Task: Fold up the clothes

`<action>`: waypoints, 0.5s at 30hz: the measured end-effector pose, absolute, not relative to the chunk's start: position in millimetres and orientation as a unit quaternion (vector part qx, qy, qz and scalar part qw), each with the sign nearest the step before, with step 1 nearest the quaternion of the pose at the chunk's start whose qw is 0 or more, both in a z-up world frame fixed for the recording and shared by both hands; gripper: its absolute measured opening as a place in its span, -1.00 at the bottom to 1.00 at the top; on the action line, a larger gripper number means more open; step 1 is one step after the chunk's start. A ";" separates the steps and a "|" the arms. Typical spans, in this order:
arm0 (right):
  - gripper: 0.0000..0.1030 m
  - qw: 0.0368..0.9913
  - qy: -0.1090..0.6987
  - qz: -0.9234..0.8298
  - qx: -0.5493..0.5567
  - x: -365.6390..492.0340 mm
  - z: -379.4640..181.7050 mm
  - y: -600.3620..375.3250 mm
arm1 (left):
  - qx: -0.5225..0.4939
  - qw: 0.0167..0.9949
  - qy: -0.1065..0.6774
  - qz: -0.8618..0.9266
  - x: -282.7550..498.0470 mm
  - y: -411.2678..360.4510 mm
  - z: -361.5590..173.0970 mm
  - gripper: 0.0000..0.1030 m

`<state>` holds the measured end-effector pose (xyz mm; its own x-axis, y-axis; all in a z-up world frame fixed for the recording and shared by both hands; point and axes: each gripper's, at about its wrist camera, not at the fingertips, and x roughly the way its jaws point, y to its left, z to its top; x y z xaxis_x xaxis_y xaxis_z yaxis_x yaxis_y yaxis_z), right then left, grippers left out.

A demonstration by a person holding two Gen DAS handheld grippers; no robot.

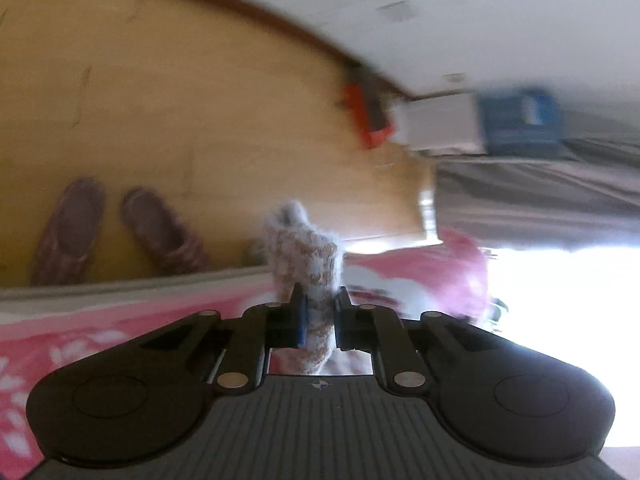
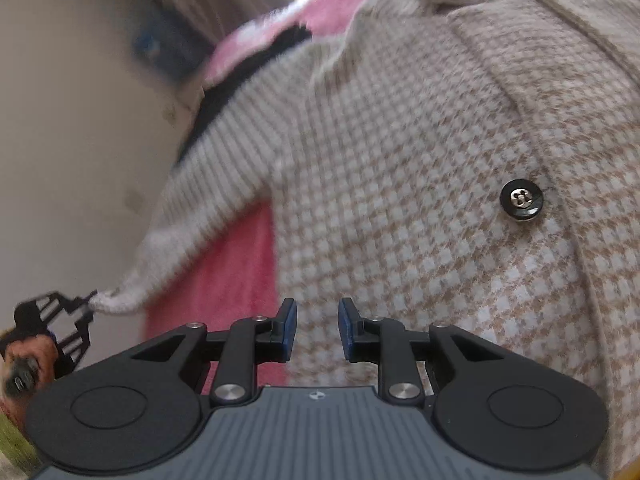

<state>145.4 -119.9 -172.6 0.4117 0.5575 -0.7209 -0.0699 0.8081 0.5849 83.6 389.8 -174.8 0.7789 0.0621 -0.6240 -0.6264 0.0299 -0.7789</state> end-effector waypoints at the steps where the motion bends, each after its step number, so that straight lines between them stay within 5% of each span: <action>1: -0.52 0.806 0.496 0.196 0.258 141.4 -167.0 -127.9 | -0.629 0.711 0.209 0.234 88.0 380.9 -152.5 -0.81; 9: -0.52 0.846 0.406 0.181 0.294 88.0 -98.0 -211.7 | -0.335 0.926 0.154 -0.075 114.2 203.5 28.3 -0.81; 15: -0.44 0.864 0.372 0.126 0.316 21.5 -77.9 -289.9 | -0.136 0.905 0.245 -0.321 83.2 46.1 10.8 -0.80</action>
<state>21.5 -289.9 -77.9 0.6919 0.4528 -0.5624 0.0173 0.7684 0.6398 83.2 46.1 10.8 0.6732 -0.6481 -0.3562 0.5152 0.7565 -0.4028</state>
